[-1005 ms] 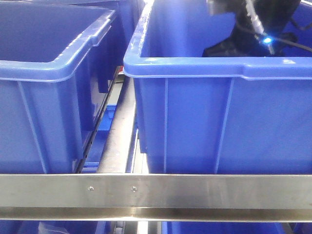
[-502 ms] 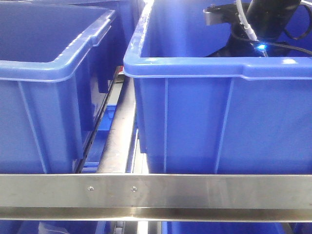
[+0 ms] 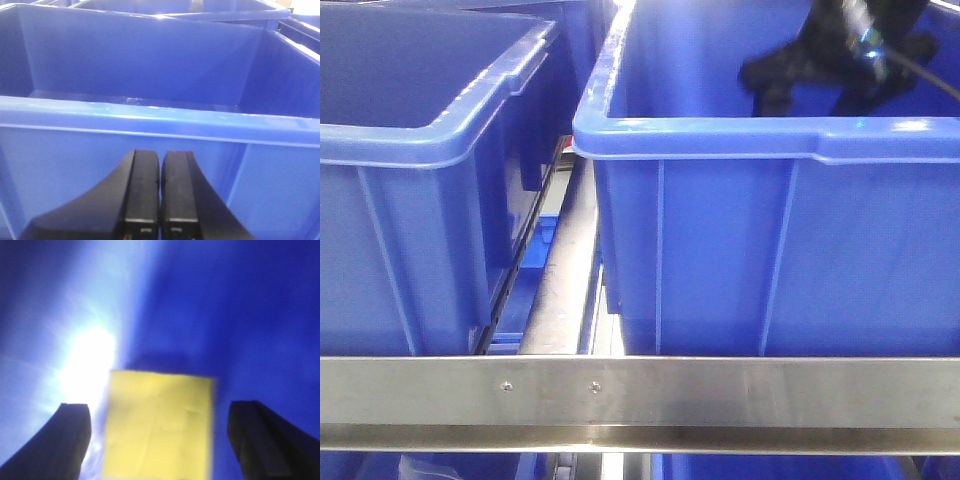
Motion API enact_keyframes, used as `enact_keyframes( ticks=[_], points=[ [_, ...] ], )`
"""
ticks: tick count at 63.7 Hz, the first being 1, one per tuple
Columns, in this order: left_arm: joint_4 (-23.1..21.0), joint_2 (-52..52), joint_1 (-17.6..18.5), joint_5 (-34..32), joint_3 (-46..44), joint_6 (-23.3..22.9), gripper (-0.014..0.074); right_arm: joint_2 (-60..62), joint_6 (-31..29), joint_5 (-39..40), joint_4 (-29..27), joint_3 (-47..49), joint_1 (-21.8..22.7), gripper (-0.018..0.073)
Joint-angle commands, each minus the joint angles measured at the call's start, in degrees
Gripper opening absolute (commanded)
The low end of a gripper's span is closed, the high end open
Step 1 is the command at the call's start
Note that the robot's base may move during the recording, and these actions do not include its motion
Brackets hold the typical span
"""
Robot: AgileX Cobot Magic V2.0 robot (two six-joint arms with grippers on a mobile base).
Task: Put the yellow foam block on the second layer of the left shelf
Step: 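Lower the cube into the blue bin and open the right gripper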
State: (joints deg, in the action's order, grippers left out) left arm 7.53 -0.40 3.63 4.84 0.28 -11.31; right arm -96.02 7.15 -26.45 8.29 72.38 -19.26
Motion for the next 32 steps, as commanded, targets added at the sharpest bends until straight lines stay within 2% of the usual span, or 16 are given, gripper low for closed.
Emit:
enact_keyframes(
  ticks=[1,6,18,23,26,32],
  points=[
    [-0.42,-0.65,-0.02,-4.84,1.58,-0.22,0.0136,7.63,-0.38,5.38,0.44,-2.11,-0.06,0.0601],
    [-0.42,-0.65,-0.02,-4.84,1.58,-0.22,0.0136,12.86,-0.38,8.9,0.44,-7.74,-0.33,0.0524],
    [-0.42,-0.65,-0.02,-4.84,1.58,-0.22,0.0136,26.85,-0.38,12.6,0.44,-19.43,-0.45,0.0196],
    [-0.42,-0.65,-0.02,-4.84,1.58,-0.22,0.0136,32.22,-0.38,13.26,0.44,-23.58,-0.45,0.0091],
    [-0.42,-0.65,-0.02,-4.84,1.58,-0.22,0.0136,35.16,-0.38,13.83,0.44,-26.15,-0.45,0.0052],
    [-0.42,-0.65,-0.02,-4.84,1.58,-0.22,0.0136,42.27,-0.38,16.72,0.44,-30.82,-0.45,0.0056]
  ],
)
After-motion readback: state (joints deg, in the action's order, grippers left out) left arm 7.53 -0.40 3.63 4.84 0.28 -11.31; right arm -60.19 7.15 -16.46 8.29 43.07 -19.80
